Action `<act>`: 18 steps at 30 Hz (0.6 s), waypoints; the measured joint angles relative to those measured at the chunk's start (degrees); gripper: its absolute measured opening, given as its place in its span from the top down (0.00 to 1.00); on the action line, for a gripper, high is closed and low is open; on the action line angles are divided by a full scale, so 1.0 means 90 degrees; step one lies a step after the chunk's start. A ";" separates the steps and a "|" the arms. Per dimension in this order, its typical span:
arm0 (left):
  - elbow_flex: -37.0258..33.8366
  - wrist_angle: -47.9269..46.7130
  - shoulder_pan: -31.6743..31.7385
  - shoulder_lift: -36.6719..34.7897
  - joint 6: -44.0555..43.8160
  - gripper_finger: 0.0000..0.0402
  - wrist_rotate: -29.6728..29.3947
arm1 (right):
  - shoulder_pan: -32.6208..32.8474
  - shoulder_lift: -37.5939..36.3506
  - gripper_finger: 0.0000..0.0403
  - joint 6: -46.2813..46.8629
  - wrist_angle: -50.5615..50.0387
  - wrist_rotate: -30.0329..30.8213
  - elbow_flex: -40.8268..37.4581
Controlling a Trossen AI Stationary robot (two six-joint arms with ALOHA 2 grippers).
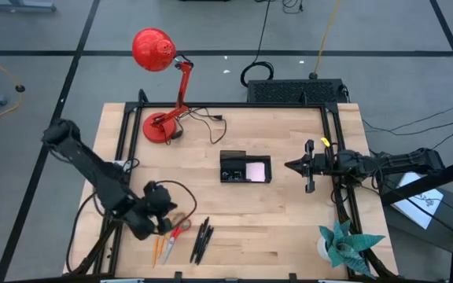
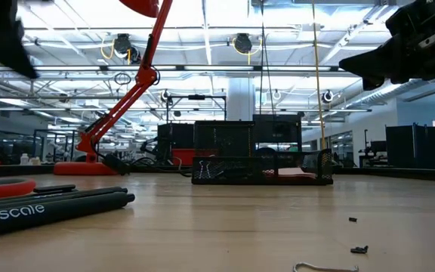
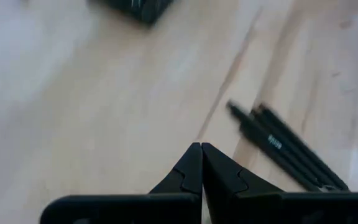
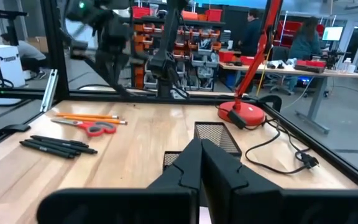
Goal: Pick and place office supplies into organizer
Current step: Put the right orange pencil into the black desk organizer
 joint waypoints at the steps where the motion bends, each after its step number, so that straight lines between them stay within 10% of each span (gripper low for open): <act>1: 0.0000 -0.0048 0.0053 0.0173 -0.0373 0.95 0.0260 | 0.0000 0.0000 0.99 -0.0026 -0.0009 0.0002 0.0000; 18: -0.0002 -0.0685 0.0474 0.0985 -0.2442 0.53 0.2289 | 0.0000 0.0000 0.99 0.0172 0.0314 0.0017 0.0002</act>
